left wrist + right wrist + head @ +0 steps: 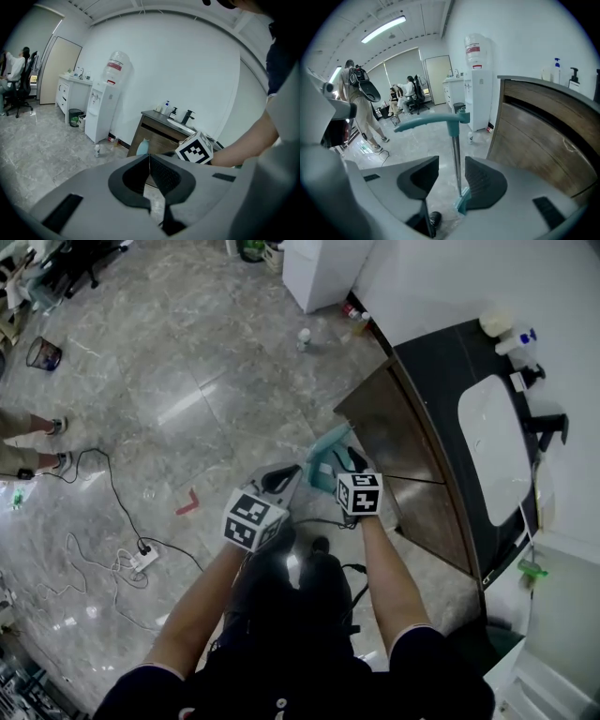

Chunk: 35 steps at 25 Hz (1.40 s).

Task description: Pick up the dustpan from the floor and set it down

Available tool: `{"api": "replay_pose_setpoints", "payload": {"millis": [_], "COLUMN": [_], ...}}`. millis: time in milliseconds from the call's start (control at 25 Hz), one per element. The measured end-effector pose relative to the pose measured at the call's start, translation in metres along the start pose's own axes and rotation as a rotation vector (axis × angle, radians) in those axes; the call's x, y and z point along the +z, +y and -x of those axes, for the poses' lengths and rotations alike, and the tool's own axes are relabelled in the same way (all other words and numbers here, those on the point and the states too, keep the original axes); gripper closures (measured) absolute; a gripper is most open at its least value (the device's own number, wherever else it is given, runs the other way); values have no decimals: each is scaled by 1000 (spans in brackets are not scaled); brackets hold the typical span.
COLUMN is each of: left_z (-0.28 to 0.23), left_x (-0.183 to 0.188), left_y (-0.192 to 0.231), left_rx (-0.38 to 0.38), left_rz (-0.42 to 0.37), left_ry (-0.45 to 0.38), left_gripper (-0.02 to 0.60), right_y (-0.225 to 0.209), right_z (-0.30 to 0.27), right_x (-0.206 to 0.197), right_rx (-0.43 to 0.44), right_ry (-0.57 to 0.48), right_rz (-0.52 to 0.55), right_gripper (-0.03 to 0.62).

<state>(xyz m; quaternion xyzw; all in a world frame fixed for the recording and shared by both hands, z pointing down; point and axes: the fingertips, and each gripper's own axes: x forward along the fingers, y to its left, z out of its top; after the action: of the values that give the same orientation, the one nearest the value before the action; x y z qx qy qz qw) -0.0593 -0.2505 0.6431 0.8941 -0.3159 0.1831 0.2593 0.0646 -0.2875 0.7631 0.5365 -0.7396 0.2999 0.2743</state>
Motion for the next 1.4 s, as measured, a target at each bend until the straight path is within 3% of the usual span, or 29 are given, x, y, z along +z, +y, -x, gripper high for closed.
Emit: {"api": "replay_pose_setpoints", "payload": {"millis": [200, 400, 640, 1000, 1400], "left_z": [11, 21, 28, 48, 57], "left_x": [26, 79, 141, 195, 206], "left_y": [-23, -55, -86, -120, -134], "left_rx": [-77, -145, -186, -214, -216], "left_rz": [-20, -74, -151, -240, -257], "left_ry": [-43, -112, -175, -249, -276], "left_gripper": [568, 568, 568, 568, 568], "right_y": [19, 31, 42, 66, 68], "right_z": [70, 156, 228, 284, 305], "right_x": [40, 108, 168, 219, 233], "right_rx": [19, 11, 33, 89, 109], "right_ry": [-162, -372, -538, -684, -736], "right_rz": [-51, -55, -10, 13, 16], "right_gripper": [428, 586, 586, 587, 588]}}
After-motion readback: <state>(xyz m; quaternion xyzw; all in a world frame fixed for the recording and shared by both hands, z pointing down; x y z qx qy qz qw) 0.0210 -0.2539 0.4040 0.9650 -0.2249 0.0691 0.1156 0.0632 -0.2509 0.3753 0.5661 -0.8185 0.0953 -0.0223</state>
